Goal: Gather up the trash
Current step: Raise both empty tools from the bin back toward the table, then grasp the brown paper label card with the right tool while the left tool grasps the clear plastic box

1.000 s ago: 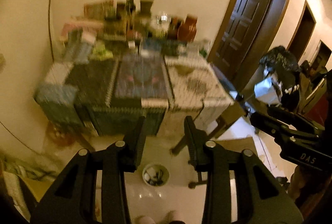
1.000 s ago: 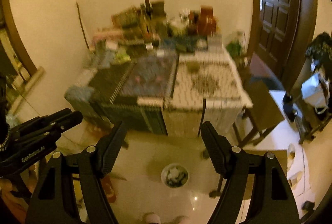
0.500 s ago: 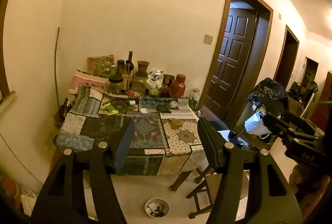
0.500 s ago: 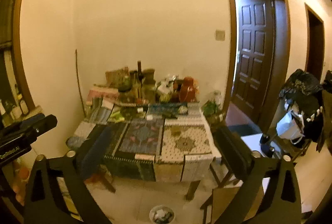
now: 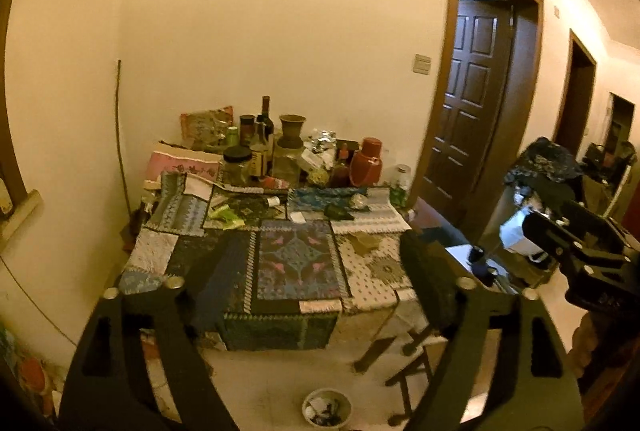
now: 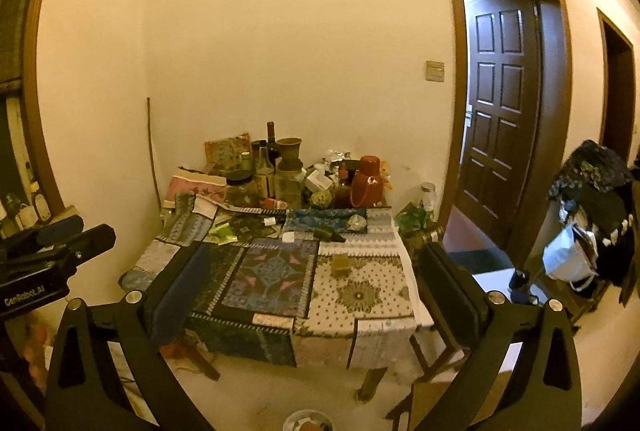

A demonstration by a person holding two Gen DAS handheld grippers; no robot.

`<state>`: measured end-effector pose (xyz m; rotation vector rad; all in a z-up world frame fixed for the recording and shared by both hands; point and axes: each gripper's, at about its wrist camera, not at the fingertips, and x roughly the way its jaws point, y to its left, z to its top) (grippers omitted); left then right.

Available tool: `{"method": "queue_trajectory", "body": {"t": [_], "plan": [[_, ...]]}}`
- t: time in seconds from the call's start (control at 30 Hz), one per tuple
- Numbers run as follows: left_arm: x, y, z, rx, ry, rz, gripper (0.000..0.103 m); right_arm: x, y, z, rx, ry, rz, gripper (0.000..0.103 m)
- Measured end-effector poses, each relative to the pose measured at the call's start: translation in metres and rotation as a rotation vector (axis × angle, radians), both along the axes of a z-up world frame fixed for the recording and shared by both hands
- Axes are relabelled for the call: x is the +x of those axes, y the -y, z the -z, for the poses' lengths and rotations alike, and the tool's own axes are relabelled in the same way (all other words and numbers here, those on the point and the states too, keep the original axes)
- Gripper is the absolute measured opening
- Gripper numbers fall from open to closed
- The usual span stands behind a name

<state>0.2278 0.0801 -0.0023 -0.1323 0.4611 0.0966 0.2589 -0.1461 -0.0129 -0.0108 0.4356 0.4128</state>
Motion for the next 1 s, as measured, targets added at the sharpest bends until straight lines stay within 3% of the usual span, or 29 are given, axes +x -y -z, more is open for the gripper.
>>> {"method": "queue_trajectory", "body": {"t": [0.23,0.47,0.77,1.0], "plan": [[0.073,0.012,0.001,0.062,0.0,-0.06,0.098,0.073,0.006,0.014,-0.028,-0.077,-0.022,0.103],[0.136,0.017,0.012,0.017,-0.022,-0.133,0.099,0.149,0.014,0.042,-0.088,-0.197,-0.081,0.103],[0.2,0.004,0.054,-0.009,-0.159,-0.196,0.099,0.22,-0.008,0.105,-0.131,-0.431,-0.155,0.103],[0.248,-0.03,0.09,-0.07,-0.248,-0.188,0.099,0.266,-0.045,0.152,-0.143,-0.59,-0.151,0.103]]}}
